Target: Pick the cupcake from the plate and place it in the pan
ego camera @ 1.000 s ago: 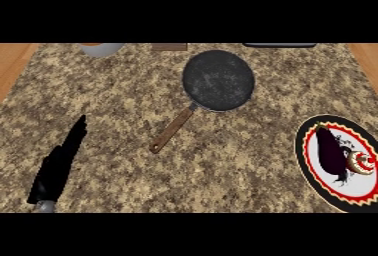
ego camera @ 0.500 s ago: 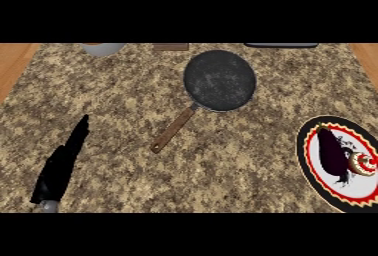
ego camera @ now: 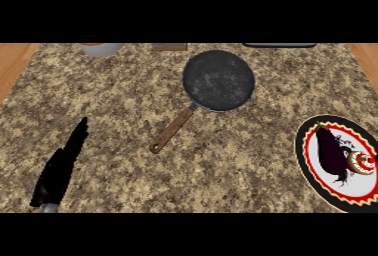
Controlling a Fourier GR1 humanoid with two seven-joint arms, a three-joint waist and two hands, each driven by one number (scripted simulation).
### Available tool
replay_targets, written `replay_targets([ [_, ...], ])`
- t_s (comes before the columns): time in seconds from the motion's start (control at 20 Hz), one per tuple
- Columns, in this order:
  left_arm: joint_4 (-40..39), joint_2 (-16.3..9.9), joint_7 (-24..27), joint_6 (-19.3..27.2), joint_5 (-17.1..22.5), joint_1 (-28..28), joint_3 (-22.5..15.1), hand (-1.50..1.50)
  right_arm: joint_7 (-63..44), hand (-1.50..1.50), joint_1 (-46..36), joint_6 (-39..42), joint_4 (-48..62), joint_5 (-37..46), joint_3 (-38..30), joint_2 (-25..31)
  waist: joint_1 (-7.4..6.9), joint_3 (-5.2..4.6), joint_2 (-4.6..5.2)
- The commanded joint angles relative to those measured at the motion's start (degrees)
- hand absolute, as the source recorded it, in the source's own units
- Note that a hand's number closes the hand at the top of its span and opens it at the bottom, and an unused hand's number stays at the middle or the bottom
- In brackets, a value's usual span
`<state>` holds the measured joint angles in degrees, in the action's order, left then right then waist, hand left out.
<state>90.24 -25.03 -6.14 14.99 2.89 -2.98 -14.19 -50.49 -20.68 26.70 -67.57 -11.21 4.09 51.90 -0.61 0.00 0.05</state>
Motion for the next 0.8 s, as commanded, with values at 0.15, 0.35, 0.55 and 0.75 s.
replay_targets([
  [0.15, -0.79, 1.00, 0.17, -2.88, -0.14, -0.17, 2.44, 0.00, -5.32, -1.50, -2.91, 4.00, 2.21, 3.32, 1.27, -2.82, 0.18, -0.02, -0.02],
  [0.35, 1.75, 1.80, -1.15, -1.85, -2.28, -1.63, 2.01, 0.00, -4.65, -1.50, -2.74, 4.52, 5.47, 5.48, 1.92, -3.95, 0.04, 0.00, -0.03],
  [0.55, 3.30, 0.73, -2.77, -3.48, -2.65, -2.35, 3.45, 0.00, -7.04, -1.50, 0.89, 5.46, 0.77, 3.99, 0.55, -2.87, 0.45, 0.00, -0.16],
  [0.75, 3.78, 0.03, -0.57, -6.61, -0.42, -4.22, 6.57, 0.00, -6.88, -1.50, -0.84, 3.14, 3.32, 7.55, 1.95, -7.53, 0.05, 0.00, -0.09],
])
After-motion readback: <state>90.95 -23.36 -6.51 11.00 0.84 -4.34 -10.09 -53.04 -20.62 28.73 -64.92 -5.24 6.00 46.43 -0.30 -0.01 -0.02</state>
